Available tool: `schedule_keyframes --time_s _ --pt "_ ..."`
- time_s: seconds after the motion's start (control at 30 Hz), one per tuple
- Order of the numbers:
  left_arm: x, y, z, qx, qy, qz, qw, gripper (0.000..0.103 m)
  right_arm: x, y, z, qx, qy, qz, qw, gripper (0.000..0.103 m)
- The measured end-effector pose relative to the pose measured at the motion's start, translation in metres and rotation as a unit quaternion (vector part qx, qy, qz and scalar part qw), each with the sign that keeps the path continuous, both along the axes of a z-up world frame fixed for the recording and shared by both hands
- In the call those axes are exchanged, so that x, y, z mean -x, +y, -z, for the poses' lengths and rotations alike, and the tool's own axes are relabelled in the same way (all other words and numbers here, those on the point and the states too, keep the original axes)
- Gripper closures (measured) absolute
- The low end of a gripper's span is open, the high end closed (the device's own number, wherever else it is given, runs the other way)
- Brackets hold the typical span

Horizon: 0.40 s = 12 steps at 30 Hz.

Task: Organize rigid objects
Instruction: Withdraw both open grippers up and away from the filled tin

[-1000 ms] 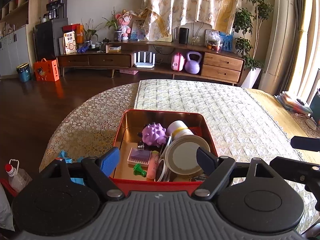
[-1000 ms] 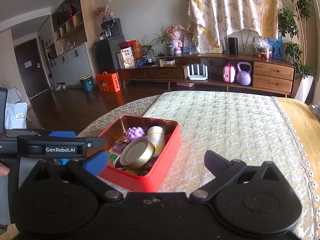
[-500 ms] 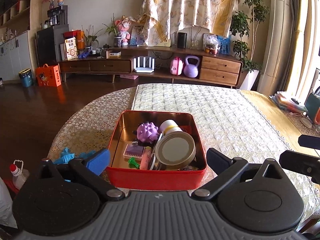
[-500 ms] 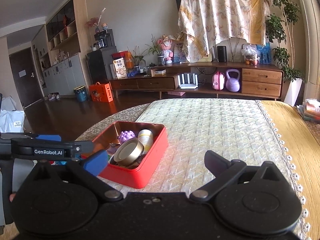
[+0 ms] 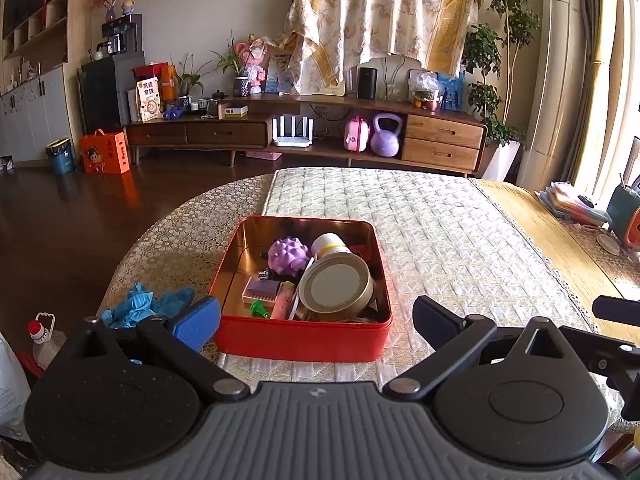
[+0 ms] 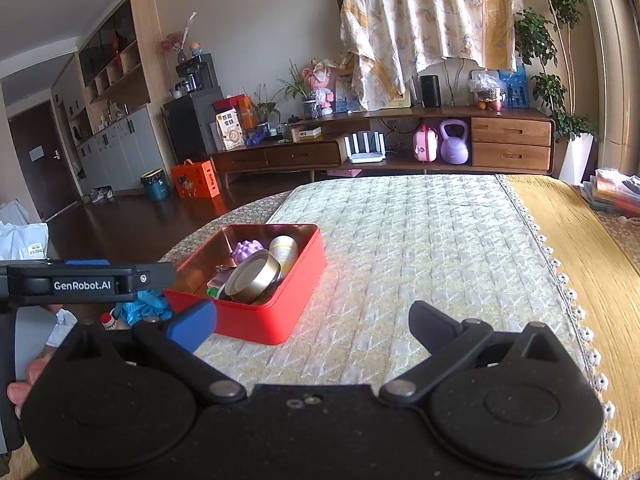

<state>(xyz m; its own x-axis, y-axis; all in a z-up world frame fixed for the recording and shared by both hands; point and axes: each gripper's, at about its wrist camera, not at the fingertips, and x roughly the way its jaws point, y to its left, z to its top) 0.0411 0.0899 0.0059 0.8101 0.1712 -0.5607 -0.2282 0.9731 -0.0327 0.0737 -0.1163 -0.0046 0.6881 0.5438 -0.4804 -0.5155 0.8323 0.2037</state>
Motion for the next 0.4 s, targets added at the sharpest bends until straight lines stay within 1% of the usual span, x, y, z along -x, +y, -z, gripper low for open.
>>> schedule_keyframes --time_s 0.2,0.4 --pt "0.002 -0.01 -0.002 -0.008 -0.001 0.003 1.0 0.0 0.003 -0.004 0.002 -0.001 0.001 0.003 1.0 0.0" --pt "0.0 -0.014 -0.003 -0.001 -0.002 0.003 1.0 0.0 0.0 -0.016 0.007 -0.006 0.006 0.015 1.0 0.0"
